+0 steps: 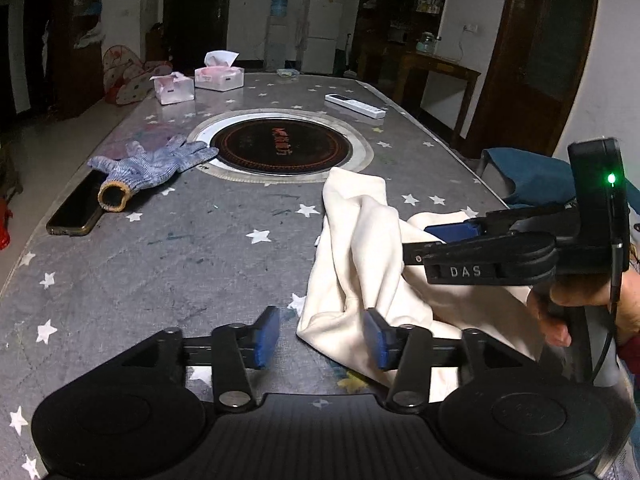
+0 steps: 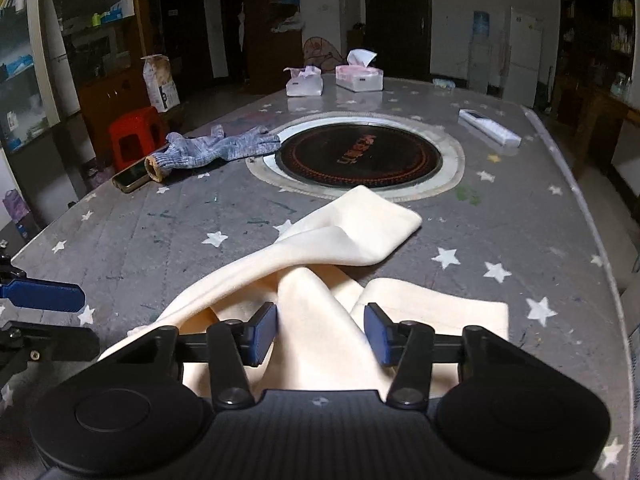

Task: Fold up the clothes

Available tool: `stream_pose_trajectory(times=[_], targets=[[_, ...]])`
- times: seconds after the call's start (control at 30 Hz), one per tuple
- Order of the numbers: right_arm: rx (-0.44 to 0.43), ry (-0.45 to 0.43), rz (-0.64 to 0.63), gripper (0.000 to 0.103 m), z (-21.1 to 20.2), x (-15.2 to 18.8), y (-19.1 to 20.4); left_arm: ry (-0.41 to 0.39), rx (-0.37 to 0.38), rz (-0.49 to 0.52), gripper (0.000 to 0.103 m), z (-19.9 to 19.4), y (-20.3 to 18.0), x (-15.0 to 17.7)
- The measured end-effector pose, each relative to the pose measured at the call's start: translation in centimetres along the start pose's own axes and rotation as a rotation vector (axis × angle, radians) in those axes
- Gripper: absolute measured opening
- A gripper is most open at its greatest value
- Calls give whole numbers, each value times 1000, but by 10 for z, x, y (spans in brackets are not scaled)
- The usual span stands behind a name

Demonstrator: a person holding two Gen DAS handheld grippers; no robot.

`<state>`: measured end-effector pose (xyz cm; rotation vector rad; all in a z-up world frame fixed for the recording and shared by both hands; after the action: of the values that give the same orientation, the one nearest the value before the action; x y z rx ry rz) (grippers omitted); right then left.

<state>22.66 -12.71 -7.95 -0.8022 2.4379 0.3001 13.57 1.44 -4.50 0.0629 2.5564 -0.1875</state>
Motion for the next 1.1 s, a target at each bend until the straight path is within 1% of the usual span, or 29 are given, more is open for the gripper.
stream_pose_trajectory(times=[0.03, 0.07, 0.1, 0.13, 0.17, 0.2, 0.23, 0.27, 0.5, 0.53, 0.57, 0.67, 0.73, 0.9, 1.1], targets=[[-1, 5, -5, 46, 2, 0, 0, 2, -1, -1, 54, 1, 1, -1], [0, 10, -11, 42, 3, 0, 1, 2, -5, 0, 56, 1, 1, -1], [3, 12, -20, 41, 4, 0, 1, 1, -13, 0, 59, 2, 2, -2], [4, 12, -29, 35, 4, 0, 3, 0, -21, 0, 60, 2, 2, -2], [-1, 9, -39, 33, 4, -1, 4, -1, -28, 2, 62, 2, 3, -2], [-4, 5, -48, 33, 3, -1, 6, -3, -34, 5, 67, 2, 3, -3], [-1, 1, -56, 33, 3, -1, 6, -7, -38, 7, 68, 2, 3, -3], [2, -3, -63, 31, 2, -1, 7, -10, -42, 11, 68, 2, 2, -4], [-17, -23, -82, 31, -1, -1, 9, -14, -35, 46, 68, 5, -5, -9], [-9, -24, -86, 29, -1, -1, 8, -13, -33, 50, 68, 6, -7, -10], [-1, -22, -90, 20, -1, -1, 8, -12, -31, 55, 68, 7, -8, -11], [8, -20, -89, 8, -4, 0, 8, -13, -29, 80, 67, 9, -14, -15], [6, -31, -87, 7, -9, 0, 7, -13, -26, 95, 67, 11, -18, -18], [36, -66, -82, 6, -27, 3, 2, -17, -10, 128, 67, 15, -31, -26], [135, -120, -58, 6, -58, 10, -15, -4, 0, 180, 67, 28, -49, -35]])
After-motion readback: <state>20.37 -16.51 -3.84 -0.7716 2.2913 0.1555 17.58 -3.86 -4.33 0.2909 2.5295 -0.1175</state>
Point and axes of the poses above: each gripper's, at about its wrist camera, not at the fingertips, and z roughly the way its jaws point, y to its left, x to its underside, the point moved 10 cm from there along z, roughly the way its jaws point, and after that the axes turned 13 degrees about y, right-handed, at the moved point
